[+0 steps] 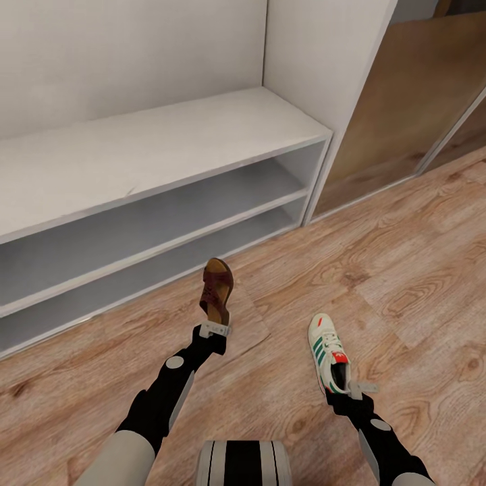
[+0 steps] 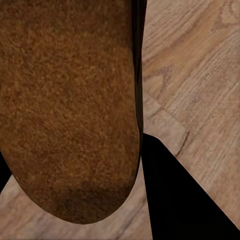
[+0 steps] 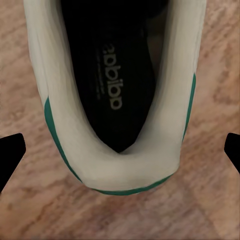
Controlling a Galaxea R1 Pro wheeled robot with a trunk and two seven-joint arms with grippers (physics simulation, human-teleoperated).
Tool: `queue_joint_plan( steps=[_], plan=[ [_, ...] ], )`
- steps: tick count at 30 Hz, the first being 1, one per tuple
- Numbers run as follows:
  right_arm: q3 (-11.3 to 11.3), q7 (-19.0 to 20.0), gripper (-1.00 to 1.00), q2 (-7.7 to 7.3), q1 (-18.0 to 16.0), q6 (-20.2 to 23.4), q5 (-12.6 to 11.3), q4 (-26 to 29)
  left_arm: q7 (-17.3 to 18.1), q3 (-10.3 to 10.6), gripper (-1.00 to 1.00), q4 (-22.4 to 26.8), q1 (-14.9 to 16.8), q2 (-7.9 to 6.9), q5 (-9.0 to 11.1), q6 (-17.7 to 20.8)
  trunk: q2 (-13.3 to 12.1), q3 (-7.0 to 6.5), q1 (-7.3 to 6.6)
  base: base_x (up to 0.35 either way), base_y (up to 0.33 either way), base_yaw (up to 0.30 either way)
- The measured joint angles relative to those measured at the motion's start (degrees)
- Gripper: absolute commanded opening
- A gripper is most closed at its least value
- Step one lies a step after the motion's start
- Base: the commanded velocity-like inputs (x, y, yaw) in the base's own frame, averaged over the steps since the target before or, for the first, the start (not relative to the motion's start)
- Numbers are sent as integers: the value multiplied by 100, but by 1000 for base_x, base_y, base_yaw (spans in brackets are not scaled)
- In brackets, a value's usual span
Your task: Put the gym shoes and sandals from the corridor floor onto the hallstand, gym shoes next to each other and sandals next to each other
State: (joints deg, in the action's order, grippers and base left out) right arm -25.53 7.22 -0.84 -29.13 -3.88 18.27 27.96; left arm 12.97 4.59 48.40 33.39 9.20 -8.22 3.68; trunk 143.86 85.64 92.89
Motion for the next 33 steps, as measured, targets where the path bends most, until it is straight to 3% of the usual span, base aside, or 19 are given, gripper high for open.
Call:
queue_joint_plan(
  steps=[14, 15, 33],
  plan=[
    [0, 5, 100, 0, 0, 0, -1, 1, -1, 1, -100, 5, 0, 9, 1, 0, 0, 0, 0, 28, 0, 0],
    [0, 6, -100, 0, 0, 0, -2, 1, -1, 3, -100, 7, 0, 9, 0, 0, 0, 0, 0, 4, 0, 0],
    [0, 11, -100, -8, 0, 5, 7, 1, 0, 2, -100, 9, 0, 8, 0, 0, 0, 0, 0, 0, 0, 0]
  ],
)
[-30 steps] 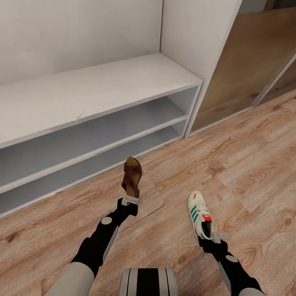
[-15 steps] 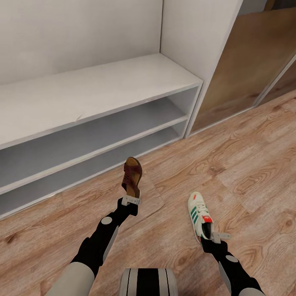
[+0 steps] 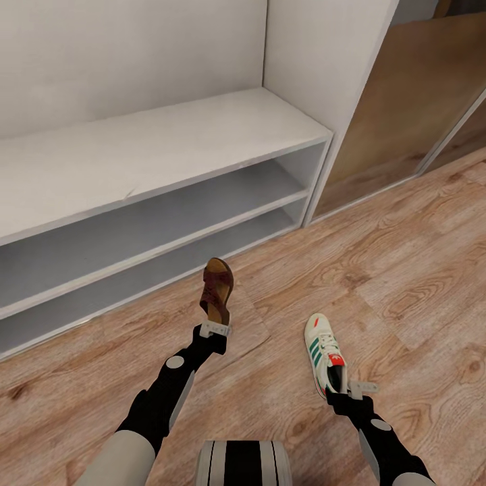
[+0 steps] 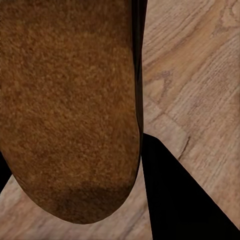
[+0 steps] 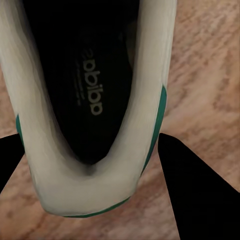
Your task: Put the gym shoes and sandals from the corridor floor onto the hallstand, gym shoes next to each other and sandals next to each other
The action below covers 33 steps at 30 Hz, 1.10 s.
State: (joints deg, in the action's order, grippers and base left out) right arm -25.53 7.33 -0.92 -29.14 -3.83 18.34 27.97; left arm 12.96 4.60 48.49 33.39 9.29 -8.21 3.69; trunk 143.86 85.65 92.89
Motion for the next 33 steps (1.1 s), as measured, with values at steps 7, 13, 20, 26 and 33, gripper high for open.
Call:
queue_joint_plan(
  steps=[7, 13, 20, 26, 33],
  plan=[
    [-1, 1, -100, 2, 0, 2, -7, 1, -5, 2, -100, 7, 1, -1, 3, 0, -1, -22, -3, 0, 0, 0],
    [9, 27, -100, 0, 0, -18, -15, 6, -10, -6, -100, 1, -8, -16, 3, 22, -9, -155, -18, 0, 0, 0],
    [29, 35, -100, -1, 1, -327, -6, 108, -21, -32, -100, -2, -17, -55, 3, 30, -19, -310, -36, 0, 0, 0],
    [28, 10, -100, 17, 8, -405, -1, 123, -40, -45, -100, -75, -48, -79, 2, 16, -27, -443, -51, 0, 0, 0],
    [26, 7, -100, 35, 9, -431, 7, 118, -75, -561, -100, -97, -604, -135, 15, -31, -36, -621, -70, 0, 0, -40]
  ],
)
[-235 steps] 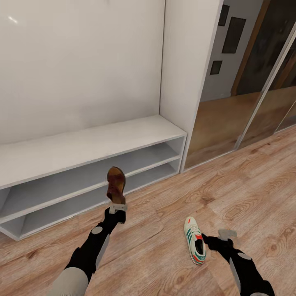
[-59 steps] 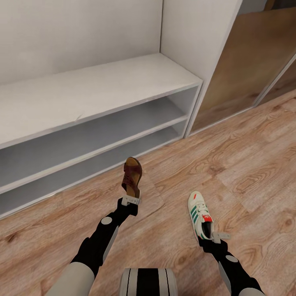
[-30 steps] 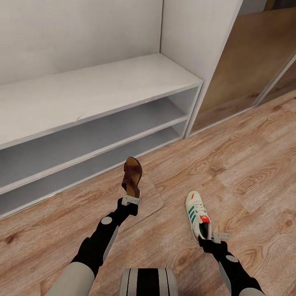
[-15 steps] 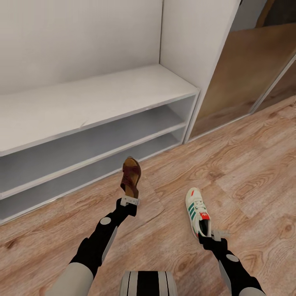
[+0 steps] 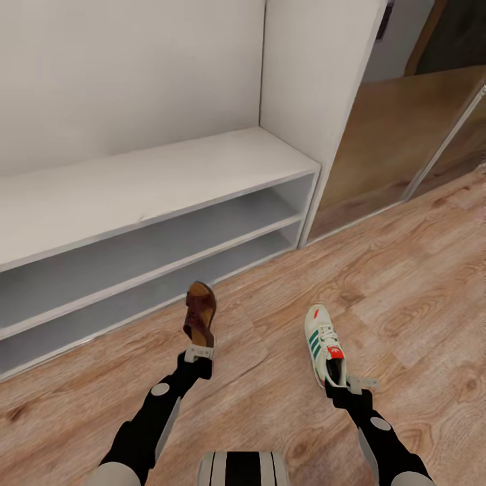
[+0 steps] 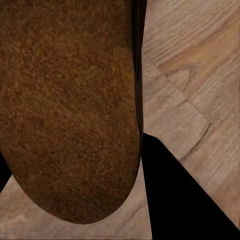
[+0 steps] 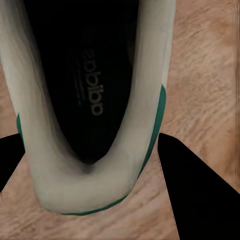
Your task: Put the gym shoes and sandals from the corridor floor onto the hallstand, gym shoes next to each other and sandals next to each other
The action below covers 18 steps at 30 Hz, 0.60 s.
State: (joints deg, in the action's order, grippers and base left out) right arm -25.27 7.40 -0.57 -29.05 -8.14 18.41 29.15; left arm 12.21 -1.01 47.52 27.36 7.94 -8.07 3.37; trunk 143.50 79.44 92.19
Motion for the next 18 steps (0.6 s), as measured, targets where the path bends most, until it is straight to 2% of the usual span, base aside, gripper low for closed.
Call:
queue_joint_plan(
  steps=[5, 12, 15, 18],
  plan=[
    [-9, 13, -100, -40, 0, -253, 2, 1, -27, -423, -100, -6, -389, -54, -13, -101, -7, -152, -13, 0, 0, -90],
    [-9, 13, -100, -59, 10, -600, 24, 0, -42, -717, -100, -5, -848, -206, 1, -637, -16, -368, -31, 0, 0, -93],
    [-9, 8, -100, -61, 36, -746, 41, -3, -44, -889, -100, -6, -1056, -237, 3, -766, -20, -461, -39, 0, 0, -85],
    [-4, 2, -100, -62, 193, -844, 59, -11, -39, -1144, -100, -6, -1274, -254, -10, -893, -24, -554, -46, 0, 0, -47]
  ],
)
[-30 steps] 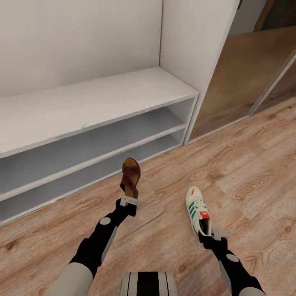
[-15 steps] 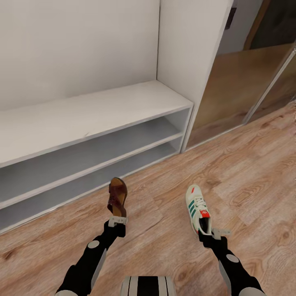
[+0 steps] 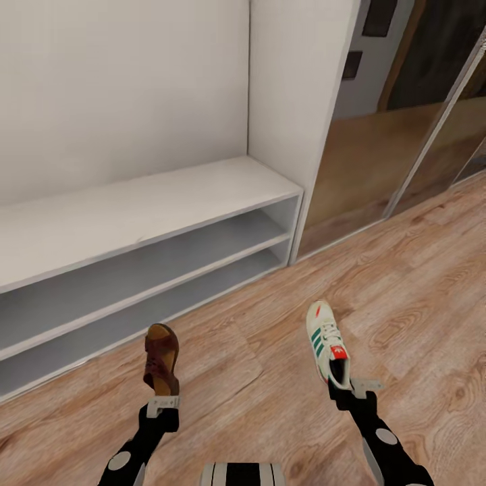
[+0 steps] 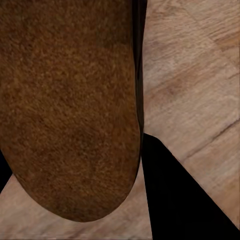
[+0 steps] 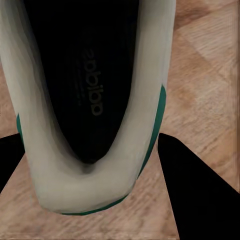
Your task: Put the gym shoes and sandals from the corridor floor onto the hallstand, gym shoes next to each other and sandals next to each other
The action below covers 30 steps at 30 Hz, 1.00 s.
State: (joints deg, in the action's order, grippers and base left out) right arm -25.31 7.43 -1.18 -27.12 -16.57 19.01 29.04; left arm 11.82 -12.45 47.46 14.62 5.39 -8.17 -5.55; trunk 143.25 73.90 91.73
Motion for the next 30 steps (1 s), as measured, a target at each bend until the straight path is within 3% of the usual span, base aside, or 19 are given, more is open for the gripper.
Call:
queue_joint_plan(
  steps=[11, 14, 21, 27, 30],
  plan=[
    [-4, -5, -100, -2, 579, -72, 36, -3, 9, -499, -100, -144, -657, -29, -13, -522, -363, -305, -202, 0, 0, -7],
    [-5, -3, -100, -1, 831, -87, 20, -8, 13, -727, -100, -294, -866, -31, -4, -900, -483, -386, -268, 0, 0, 0],
    [-5, 0, -100, 8, 1354, -776, 13, -21, 21, -1244, -100, -701, -1132, -73, 1, -1379, -725, -557, -400, 0, 0, 0],
    [-5, 1, -100, 24, 1491, -913, 4, -50, 23, -1295, -100, -743, -1189, -247, 22, -1407, -725, -611, -401, 0, 0, 0],
    [-6, 1, -100, 25, 1522, -923, 1, -57, 28, -1302, -100, -746, -1203, -260, 21, -1413, -725, -638, -401, 0, 0, 0]
  ],
)
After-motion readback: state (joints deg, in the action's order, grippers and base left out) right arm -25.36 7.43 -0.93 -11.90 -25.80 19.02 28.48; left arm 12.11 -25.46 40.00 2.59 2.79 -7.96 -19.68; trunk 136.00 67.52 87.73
